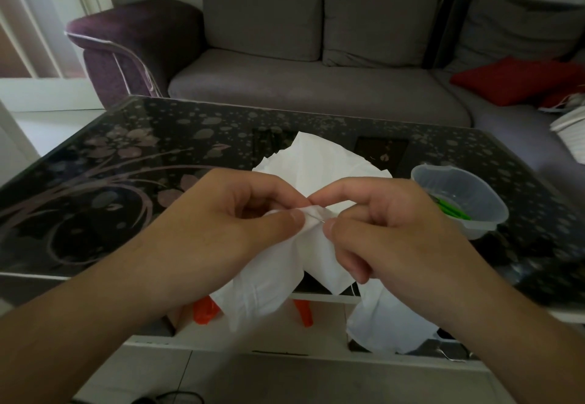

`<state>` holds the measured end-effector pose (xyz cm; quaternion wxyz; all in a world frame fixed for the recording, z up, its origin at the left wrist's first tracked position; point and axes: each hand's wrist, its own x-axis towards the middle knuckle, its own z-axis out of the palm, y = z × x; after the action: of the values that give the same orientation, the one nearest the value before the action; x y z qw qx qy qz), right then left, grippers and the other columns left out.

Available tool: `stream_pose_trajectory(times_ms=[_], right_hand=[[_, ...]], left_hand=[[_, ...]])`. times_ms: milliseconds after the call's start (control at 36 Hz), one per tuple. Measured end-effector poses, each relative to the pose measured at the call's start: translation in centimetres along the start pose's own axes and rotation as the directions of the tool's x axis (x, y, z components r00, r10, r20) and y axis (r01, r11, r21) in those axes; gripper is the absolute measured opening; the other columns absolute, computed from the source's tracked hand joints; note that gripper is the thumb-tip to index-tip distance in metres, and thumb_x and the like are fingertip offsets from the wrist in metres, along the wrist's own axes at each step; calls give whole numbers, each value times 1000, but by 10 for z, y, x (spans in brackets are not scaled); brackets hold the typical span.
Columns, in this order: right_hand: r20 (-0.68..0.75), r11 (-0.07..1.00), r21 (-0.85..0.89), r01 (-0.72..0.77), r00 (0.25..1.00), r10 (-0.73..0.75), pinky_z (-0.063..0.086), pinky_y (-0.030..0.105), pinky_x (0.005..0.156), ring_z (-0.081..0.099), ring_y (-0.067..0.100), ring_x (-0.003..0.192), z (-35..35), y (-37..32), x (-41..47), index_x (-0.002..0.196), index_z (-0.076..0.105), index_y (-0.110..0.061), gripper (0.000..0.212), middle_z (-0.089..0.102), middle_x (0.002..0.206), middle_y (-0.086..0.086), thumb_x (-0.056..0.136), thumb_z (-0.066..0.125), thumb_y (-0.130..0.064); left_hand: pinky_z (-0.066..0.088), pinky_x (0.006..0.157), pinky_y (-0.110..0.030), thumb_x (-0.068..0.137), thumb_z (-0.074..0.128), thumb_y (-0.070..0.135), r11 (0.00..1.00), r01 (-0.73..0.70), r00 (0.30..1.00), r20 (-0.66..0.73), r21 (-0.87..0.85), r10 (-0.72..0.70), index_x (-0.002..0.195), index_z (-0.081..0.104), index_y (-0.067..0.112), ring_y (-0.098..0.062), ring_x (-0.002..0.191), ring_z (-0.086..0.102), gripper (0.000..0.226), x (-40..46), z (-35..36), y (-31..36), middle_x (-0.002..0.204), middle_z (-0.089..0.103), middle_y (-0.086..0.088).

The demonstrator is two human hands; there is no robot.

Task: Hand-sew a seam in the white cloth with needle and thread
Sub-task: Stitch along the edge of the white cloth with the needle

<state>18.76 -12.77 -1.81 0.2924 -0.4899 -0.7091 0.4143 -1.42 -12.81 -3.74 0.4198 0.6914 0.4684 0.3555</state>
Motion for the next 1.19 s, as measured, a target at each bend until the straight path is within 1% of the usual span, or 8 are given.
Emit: stream_pose_trajectory(times_ms=[111, 278, 417, 639, 750, 944, 1083, 1195], right_hand=[[13, 1000, 5, 5, 1000, -5, 49, 17, 57, 52, 5, 45, 0, 1, 0, 106, 72, -32, 36, 59, 49, 2, 96, 55, -2], [26, 999, 42, 21, 999, -22, 43, 12, 51, 48, 8, 44, 0, 2, 0, 102, 73, -31, 36, 61, 50, 7, 96, 55, -1], [31, 997, 72, 19, 999, -22, 42, 19, 49, 45, 12, 44, -1, 1, 0, 104, 72, -31, 33, 61, 51, 8, 97, 56, -3], [36, 996, 86, 27, 999, -30, 41, 16, 48, 46, 9, 43, -1, 2, 1, 103, 73, -30, 31, 61, 51, 9, 97, 55, -4], [40, 995, 96, 22, 999, -26, 42, 20, 49, 46, 11, 45, -2, 3, 2, 100, 74, -29, 34, 61, 52, 11, 95, 54, -2], [53, 993, 109, 41, 997, -47, 41, 21, 51, 45, 14, 46, -3, 4, 3, 98, 75, -27, 32, 62, 54, 13, 96, 53, -4], [48, 992, 117, 41, 998, -47, 40, 23, 52, 46, 14, 47, -2, 5, 3, 98, 75, -26, 31, 61, 54, 13, 97, 53, -5], [30, 993, 114, 24, 999, -28, 41, 26, 52, 45, 14, 48, -2, 6, 4, 96, 76, -27, 34, 62, 56, 12, 96, 51, -5]], left_hand=[[59, 87, -38, 95, 67, 28, 1000, 2, 1000, 4, 6, -2, 97, 81, 34, -13, 98, 75, 16, 0, 0, 1, 100, 79, 11], [60, 89, -40, 95, 66, 29, 1000, 5, 1000, 7, 10, -5, 98, 81, 34, -13, 100, 74, 16, 0, -1, 1, 100, 79, 12], [59, 88, -39, 95, 66, 29, 1000, 0, 1000, 10, 1, 0, 97, 81, 34, -12, 98, 75, 16, 0, -1, 2, 99, 79, 11], [58, 87, -37, 94, 66, 29, 1000, 0, 1000, 11, 4, 0, 98, 81, 33, -13, 98, 75, 16, -1, -1, 1, 99, 79, 10], [57, 88, -38, 96, 66, 28, 1000, 3, 1000, 1, 14, -3, 97, 81, 33, -13, 97, 74, 16, -1, -2, 0, 99, 79, 9], [54, 82, -34, 96, 66, 26, 1000, -2, 1000, -1, 1, 2, 95, 81, 32, -13, 93, 74, 17, -1, -2, 0, 95, 79, 8], [55, 86, -37, 97, 66, 26, 1000, 9, 1000, 4, -10, -9, 96, 82, 32, -16, 97, 75, 17, -1, -2, -1, 97, 79, 8], [53, 84, -34, 98, 65, 25, 1000, 12, 1000, 6, -4, -12, 97, 82, 31, -14, 95, 74, 18, -1, -2, 1, 96, 79, 7]])
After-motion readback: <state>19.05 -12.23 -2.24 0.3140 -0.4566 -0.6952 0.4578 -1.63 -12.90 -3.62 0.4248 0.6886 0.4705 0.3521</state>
